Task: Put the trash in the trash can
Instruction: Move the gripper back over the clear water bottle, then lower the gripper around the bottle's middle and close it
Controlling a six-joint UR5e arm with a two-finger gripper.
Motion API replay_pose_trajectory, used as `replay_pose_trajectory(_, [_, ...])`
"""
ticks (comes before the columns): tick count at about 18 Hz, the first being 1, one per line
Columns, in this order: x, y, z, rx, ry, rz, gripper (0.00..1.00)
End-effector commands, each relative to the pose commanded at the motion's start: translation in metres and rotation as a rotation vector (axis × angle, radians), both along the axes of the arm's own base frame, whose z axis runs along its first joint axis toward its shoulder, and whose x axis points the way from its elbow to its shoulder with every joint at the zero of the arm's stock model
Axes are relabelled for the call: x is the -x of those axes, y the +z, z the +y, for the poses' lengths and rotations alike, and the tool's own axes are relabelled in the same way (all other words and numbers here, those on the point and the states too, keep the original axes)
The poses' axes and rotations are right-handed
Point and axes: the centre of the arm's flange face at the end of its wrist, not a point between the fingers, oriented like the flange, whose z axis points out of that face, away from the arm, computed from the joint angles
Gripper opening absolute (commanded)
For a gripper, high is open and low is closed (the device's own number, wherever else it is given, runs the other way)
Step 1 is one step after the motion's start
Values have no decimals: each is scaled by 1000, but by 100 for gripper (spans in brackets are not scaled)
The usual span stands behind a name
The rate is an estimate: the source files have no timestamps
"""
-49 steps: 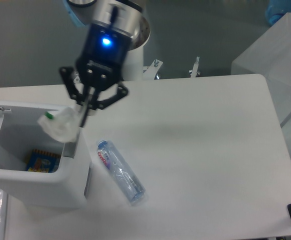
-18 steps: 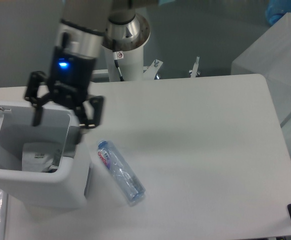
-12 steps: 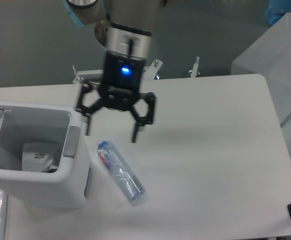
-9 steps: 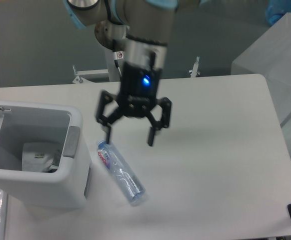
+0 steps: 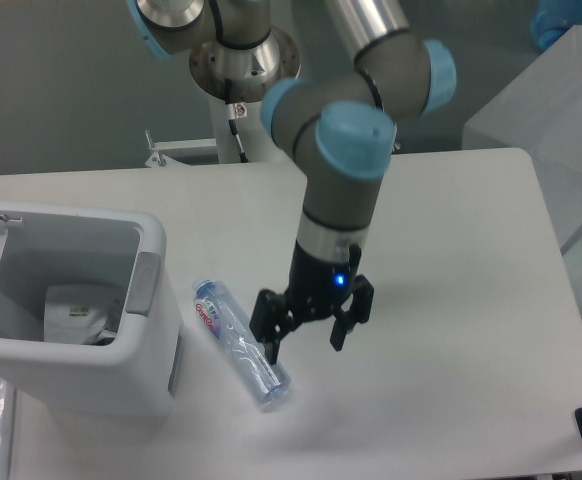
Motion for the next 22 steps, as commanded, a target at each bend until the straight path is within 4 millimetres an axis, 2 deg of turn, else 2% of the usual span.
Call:
replay_pose_trajectory(2, [-10,-22,13,46,-19,5,100])
replay_pose_trajectory(4, [-5,-36,21,63,-12,-7,100])
replay_pose_trajectory(9, [-19,-61,34,125,-14,-2,100])
replay_pose_trajectory(15, [-28,-66,41,147,-29,9,100])
replay_pose_trajectory(18, [-36,-64,45,151,-44,17,100])
replay_pose_trajectory(22, [-34,-56,46,140,-45,28,100])
